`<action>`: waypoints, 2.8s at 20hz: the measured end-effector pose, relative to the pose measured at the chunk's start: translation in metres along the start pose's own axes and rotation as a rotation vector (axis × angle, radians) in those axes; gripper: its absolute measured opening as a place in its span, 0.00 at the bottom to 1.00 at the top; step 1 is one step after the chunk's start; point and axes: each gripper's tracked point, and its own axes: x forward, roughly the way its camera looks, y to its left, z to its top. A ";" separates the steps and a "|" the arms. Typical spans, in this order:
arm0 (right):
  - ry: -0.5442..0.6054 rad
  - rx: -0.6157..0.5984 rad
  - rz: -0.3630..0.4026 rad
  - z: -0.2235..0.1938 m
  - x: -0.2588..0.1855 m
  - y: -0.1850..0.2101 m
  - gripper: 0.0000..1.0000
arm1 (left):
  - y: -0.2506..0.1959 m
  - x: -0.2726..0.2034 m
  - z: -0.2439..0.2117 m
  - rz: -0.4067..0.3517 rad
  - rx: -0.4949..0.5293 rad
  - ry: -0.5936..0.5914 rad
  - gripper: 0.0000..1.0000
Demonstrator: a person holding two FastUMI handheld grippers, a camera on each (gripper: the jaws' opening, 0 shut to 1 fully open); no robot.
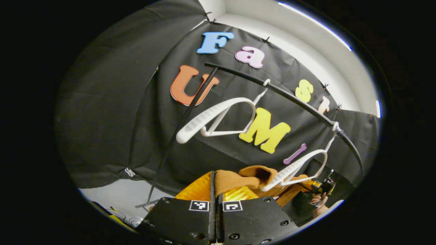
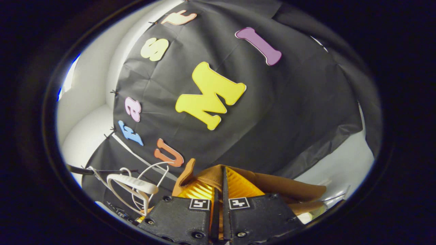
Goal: Grasp the clothes on the hanger with both hands and then place them into the laundry hamper below.
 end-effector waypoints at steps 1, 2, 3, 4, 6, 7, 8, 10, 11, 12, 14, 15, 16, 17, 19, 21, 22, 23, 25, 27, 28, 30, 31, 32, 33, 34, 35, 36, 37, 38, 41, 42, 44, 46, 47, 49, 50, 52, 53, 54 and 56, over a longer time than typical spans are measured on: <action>0.003 0.006 0.000 -0.003 -0.003 -0.002 0.07 | 0.000 -0.003 -0.005 -0.007 -0.004 0.006 0.01; 0.004 0.013 -0.001 -0.007 -0.008 -0.005 0.07 | 0.001 -0.008 -0.013 -0.007 -0.005 0.014 0.06; 0.009 0.019 0.002 -0.012 -0.011 -0.008 0.07 | 0.000 -0.011 -0.018 -0.006 0.000 0.020 0.01; 0.014 0.027 0.001 -0.018 -0.016 -0.009 0.07 | 0.001 -0.014 -0.022 0.003 -0.001 0.017 0.01; 0.035 0.039 -0.005 -0.032 -0.022 -0.015 0.07 | -0.005 -0.019 -0.033 -0.008 -0.021 0.027 0.01; 0.047 0.047 -0.007 -0.039 -0.025 -0.018 0.07 | -0.011 -0.021 -0.039 -0.015 -0.030 0.036 0.01; 0.061 0.054 -0.007 -0.048 -0.030 -0.018 0.07 | -0.015 -0.024 -0.047 -0.018 -0.030 0.042 0.01; 0.084 0.070 -0.005 -0.066 -0.038 -0.021 0.07 | -0.023 -0.031 -0.059 -0.033 -0.036 0.054 0.01; 0.090 0.083 0.001 -0.072 -0.041 -0.022 0.07 | -0.027 -0.034 -0.063 -0.041 -0.037 0.059 0.01; 0.098 0.098 0.006 -0.078 -0.045 -0.022 0.07 | -0.032 -0.036 -0.070 -0.050 -0.039 0.063 0.06; 0.109 0.124 0.021 -0.090 -0.054 -0.019 0.07 | -0.040 -0.045 -0.078 -0.068 -0.044 0.068 0.01; 0.118 0.129 0.024 -0.096 -0.058 -0.018 0.07 | -0.042 -0.049 -0.080 -0.068 -0.055 0.061 0.01; 0.133 0.138 0.026 -0.103 -0.063 -0.017 0.07 | -0.047 -0.049 -0.083 -0.073 -0.074 0.065 0.01; 0.143 0.155 0.032 -0.108 -0.066 -0.014 0.07 | -0.053 -0.050 -0.086 -0.081 -0.089 0.070 0.01; 0.162 0.172 0.050 -0.120 -0.071 -0.006 0.07 | -0.064 -0.054 -0.092 -0.104 -0.085 0.081 0.01; 0.184 0.165 0.065 -0.134 -0.080 0.005 0.07 | -0.080 -0.055 -0.096 -0.134 -0.063 0.092 0.01; 0.201 0.155 0.078 -0.142 -0.085 0.013 0.07 | -0.088 -0.056 -0.097 -0.147 -0.047 0.093 0.01; 0.214 0.142 0.088 -0.149 -0.088 0.021 0.07 | -0.097 -0.058 -0.098 -0.164 -0.031 0.098 0.01; 0.240 0.109 0.113 -0.162 -0.093 0.036 0.07 | -0.114 -0.060 -0.101 -0.202 -0.007 0.105 0.01; 0.266 0.088 0.135 -0.174 -0.096 0.050 0.07 | -0.133 -0.069 -0.105 -0.242 0.018 0.112 0.01; 0.280 0.077 0.150 -0.182 -0.099 0.057 0.07 | -0.142 -0.071 -0.105 -0.261 0.036 0.116 0.01; 0.310 0.053 0.169 -0.194 -0.101 0.069 0.07 | -0.159 -0.073 -0.109 -0.288 0.073 0.126 0.06; 0.326 0.040 0.174 -0.199 -0.101 0.075 0.07 | -0.165 -0.074 -0.112 -0.300 0.087 0.131 0.06; 0.337 0.031 0.186 -0.204 -0.102 0.079 0.07 | -0.168 -0.078 -0.114 -0.310 0.097 0.134 0.06; 0.351 0.026 0.194 -0.209 -0.103 0.084 0.07 | -0.171 -0.078 -0.117 -0.318 0.107 0.135 0.06; 0.360 0.026 0.206 -0.214 -0.105 0.089 0.06 | -0.175 -0.078 -0.119 -0.326 0.112 0.137 0.06; 0.377 0.021 0.220 -0.220 -0.105 0.092 0.07 | -0.178 -0.079 -0.121 -0.334 0.115 0.138 0.06; 0.386 0.023 0.227 -0.224 -0.107 0.094 0.07 | -0.180 -0.078 -0.124 -0.340 0.119 0.145 0.01; 0.399 0.020 0.231 -0.229 -0.106 0.093 0.07 | -0.181 -0.078 -0.127 -0.338 0.126 0.151 0.06; 0.407 0.025 0.225 -0.235 -0.106 0.089 0.07 | -0.178 -0.077 -0.132 -0.333 0.137 0.157 0.06; 0.449 0.037 0.197 -0.252 -0.097 0.072 0.07 | -0.171 -0.072 -0.155 -0.319 0.155 0.199 0.06; 0.460 0.046 0.178 -0.260 -0.096 0.066 0.07 | -0.167 -0.070 -0.163 -0.312 0.161 0.214 0.06; 0.485 0.063 0.161 -0.271 -0.089 0.053 0.07 | -0.163 -0.068 -0.177 -0.313 0.167 0.238 0.06; 0.510 0.076 0.143 -0.278 -0.079 0.044 0.07 | -0.155 -0.065 -0.192 -0.299 0.172 0.263 0.01; 0.514 0.077 0.127 -0.282 -0.074 0.037 0.07 | -0.150 -0.064 -0.199 -0.292 0.172 0.276 0.01; 0.525 0.084 0.096 -0.289 -0.069 0.022 0.07 | -0.140 -0.061 -0.210 -0.278 0.170 0.297 0.01; 0.530 0.079 0.080 -0.300 -0.074 0.009 0.07 | -0.134 -0.059 -0.217 -0.269 0.172 0.309 0.01; 0.542 0.072 0.038 -0.308 -0.072 -0.010 0.07 | -0.122 -0.055 -0.232 -0.254 0.172 0.342 0.01; 0.549 0.077 0.020 -0.311 -0.071 -0.017 0.07 | -0.115 -0.054 -0.240 -0.243 0.165 0.361 0.01; 0.559 0.083 0.008 -0.316 -0.071 -0.024 0.07 | -0.111 -0.052 -0.247 -0.231 0.155 0.379 0.01; 0.571 0.108 -0.033 -0.324 -0.070 -0.042 0.07 | -0.100 -0.047 -0.262 -0.207 0.125 0.411 0.01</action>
